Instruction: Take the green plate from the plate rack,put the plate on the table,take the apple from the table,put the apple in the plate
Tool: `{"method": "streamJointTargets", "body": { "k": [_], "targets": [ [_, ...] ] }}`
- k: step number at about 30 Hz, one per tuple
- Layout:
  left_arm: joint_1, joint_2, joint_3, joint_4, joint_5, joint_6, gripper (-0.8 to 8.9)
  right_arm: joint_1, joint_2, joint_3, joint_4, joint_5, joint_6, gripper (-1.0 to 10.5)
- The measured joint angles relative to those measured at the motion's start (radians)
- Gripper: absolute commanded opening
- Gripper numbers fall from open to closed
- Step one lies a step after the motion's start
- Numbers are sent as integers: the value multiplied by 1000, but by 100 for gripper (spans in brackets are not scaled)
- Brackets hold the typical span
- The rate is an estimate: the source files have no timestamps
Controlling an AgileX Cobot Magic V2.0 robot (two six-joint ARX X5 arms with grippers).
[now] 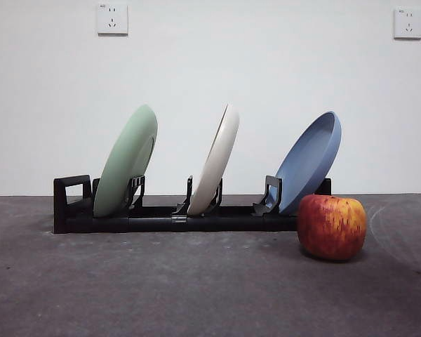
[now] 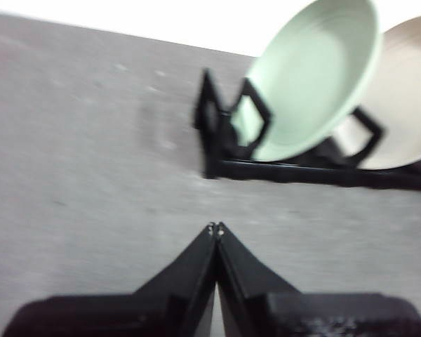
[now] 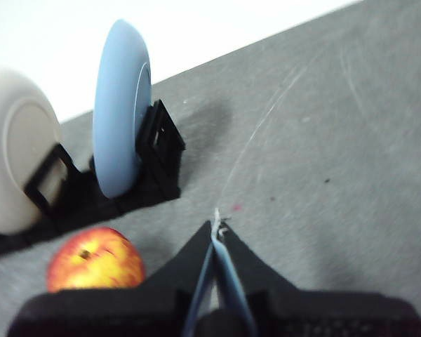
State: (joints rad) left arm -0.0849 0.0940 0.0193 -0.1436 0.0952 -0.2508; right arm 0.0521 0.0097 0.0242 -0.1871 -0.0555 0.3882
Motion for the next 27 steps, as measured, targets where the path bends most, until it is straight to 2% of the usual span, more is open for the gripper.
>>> {"method": "streamJointTargets", "body": {
  "k": [4, 9, 13, 17, 21, 27],
  "targets": [
    [0, 5, 50, -6, 98, -76, -5, 0, 5, 34, -16, -47, 101, -9],
    [0, 36, 188, 0, 185, -110, -6, 0, 70, 168, -13, -142, 147, -9],
    [0, 109, 322, -26, 240, -123, -5, 0, 182, 321, -46, -187, 150, -9],
    [0, 210, 472, -96, 249, -128, -5, 0, 316, 489, -90, -247, 135, -9],
    [0, 333, 628, -180, 265, -128, -5, 0, 458, 670, -123, -354, 102, -9],
    [0, 546, 883, -334, 408, -106, -5, 0, 674, 929, -233, -577, 80, -9]
  ]
}}
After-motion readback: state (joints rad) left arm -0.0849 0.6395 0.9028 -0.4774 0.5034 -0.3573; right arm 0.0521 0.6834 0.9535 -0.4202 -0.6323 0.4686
